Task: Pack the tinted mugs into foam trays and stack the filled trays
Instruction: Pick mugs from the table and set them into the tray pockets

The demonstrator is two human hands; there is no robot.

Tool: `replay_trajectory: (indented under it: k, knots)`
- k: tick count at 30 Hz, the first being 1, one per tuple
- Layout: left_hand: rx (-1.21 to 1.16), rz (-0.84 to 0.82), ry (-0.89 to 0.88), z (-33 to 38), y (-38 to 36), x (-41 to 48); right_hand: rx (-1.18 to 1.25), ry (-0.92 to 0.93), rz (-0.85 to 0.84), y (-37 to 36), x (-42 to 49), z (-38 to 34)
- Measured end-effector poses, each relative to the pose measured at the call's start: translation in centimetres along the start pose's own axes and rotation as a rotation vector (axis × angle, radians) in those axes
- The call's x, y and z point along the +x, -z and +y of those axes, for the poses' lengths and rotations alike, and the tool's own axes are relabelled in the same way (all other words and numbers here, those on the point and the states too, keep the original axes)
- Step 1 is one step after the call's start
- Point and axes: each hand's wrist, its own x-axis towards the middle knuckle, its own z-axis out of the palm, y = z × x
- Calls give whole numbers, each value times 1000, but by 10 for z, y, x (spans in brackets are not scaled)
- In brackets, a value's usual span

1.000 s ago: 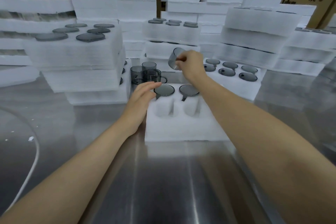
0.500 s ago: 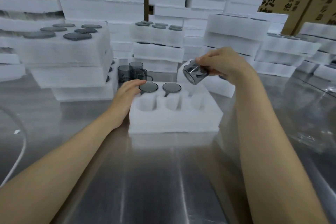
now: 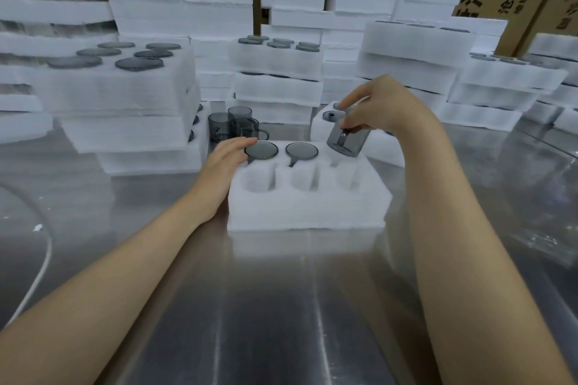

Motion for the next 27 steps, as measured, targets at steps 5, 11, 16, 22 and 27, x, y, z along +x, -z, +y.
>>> replay_trajectory:
  k: [5,11,16,22,27]
  knots:
    - [-1,8,12,1,0,-1,-50,45,-40,-14,3,0]
    - [18,18,5,0,-1,-1,-71,66,-61,-19,4,2]
    - [20,17,14,0,-1,-1,-190,47,-104,-28,9,0]
    - [15,18,21,1,-2,-2,-340,-46,-292,-30,10,7]
    - [20,18,23,2,-2,-2,-416,-44,-372,-27,13,8]
